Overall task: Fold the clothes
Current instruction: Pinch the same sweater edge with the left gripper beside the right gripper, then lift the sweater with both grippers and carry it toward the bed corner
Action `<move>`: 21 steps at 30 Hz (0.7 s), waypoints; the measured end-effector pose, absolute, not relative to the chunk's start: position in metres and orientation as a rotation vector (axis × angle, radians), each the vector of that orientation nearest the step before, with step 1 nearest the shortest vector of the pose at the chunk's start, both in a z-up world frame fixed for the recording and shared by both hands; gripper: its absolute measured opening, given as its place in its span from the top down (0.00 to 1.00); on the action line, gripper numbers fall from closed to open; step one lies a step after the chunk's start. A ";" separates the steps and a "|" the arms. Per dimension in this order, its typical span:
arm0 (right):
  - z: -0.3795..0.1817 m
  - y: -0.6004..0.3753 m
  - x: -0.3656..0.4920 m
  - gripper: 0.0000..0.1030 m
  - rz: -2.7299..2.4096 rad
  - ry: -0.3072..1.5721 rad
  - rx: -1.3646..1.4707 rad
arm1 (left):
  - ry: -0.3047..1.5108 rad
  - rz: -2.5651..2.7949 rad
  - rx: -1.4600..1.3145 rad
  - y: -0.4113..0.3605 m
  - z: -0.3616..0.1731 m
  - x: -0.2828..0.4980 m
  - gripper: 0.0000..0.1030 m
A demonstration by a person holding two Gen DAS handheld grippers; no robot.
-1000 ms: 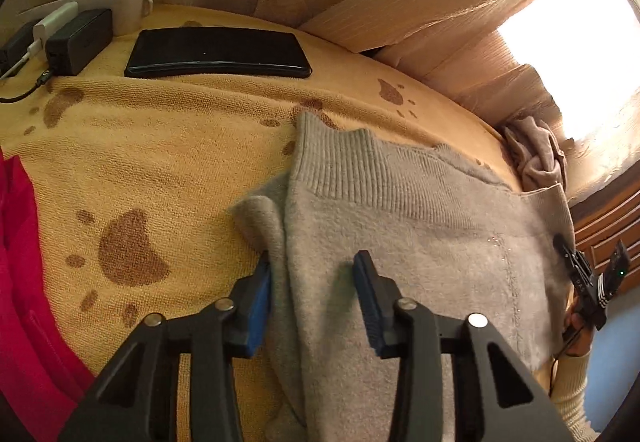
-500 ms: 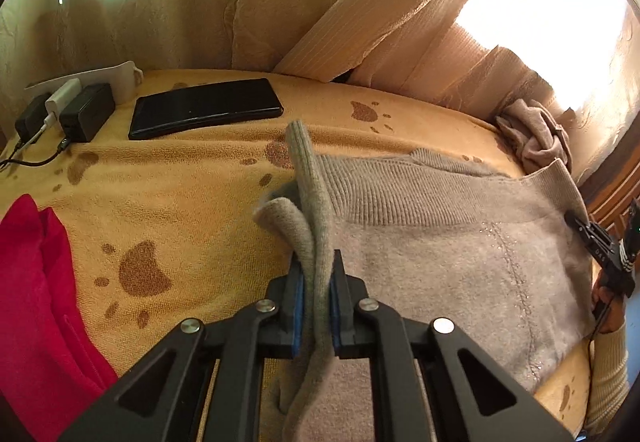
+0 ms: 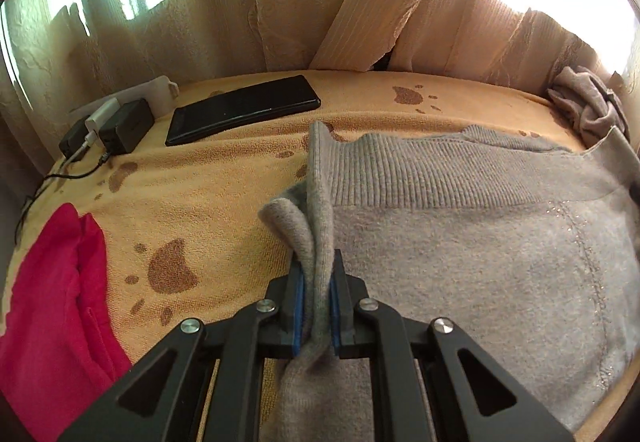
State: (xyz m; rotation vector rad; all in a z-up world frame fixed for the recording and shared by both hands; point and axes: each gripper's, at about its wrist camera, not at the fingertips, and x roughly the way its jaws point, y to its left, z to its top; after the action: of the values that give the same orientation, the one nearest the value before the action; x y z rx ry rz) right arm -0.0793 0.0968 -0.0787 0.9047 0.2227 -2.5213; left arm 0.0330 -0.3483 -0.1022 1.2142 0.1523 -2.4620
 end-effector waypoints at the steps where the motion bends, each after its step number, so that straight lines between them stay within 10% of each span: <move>1: -0.079 0.097 -0.079 0.87 -2.522 0.224 0.905 | 0.124 -2.452 1.202 -0.345 -0.102 0.033 0.89; 21: -0.080 0.095 -0.077 0.87 -2.527 0.241 0.895 | -0.111 -2.385 1.052 -0.315 -0.084 0.041 0.89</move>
State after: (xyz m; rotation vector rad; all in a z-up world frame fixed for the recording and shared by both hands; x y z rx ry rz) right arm -0.0769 0.0954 -0.0798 0.8954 0.2410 -2.5270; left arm 0.0405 -0.3152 -0.0840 1.0518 -0.1109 -2.3848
